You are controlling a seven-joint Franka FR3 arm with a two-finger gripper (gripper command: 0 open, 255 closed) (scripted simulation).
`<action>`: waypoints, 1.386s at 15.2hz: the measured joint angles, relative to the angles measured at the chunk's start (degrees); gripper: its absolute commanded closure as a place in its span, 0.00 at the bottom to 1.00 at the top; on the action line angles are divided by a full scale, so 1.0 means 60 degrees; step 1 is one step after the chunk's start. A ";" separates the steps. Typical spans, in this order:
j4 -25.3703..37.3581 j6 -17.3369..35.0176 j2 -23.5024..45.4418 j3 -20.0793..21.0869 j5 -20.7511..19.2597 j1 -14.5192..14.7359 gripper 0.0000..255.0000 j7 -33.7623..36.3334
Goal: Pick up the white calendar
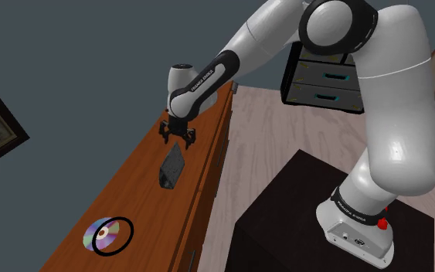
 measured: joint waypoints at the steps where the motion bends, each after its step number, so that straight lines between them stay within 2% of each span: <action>1: 0.0002 0.0067 0.0070 -0.0012 -0.0013 0.0016 0.00 0.0009; 2: 0.0022 0.0093 0.0115 -0.0019 -0.0022 0.0029 1.00 0.0018; 12: 0.0043 0.0112 0.0146 -0.0023 -0.0027 0.0036 1.00 0.0019; 21: -0.0052 -0.0554 -0.0611 0.0103 0.0113 -0.0089 1.00 -0.0013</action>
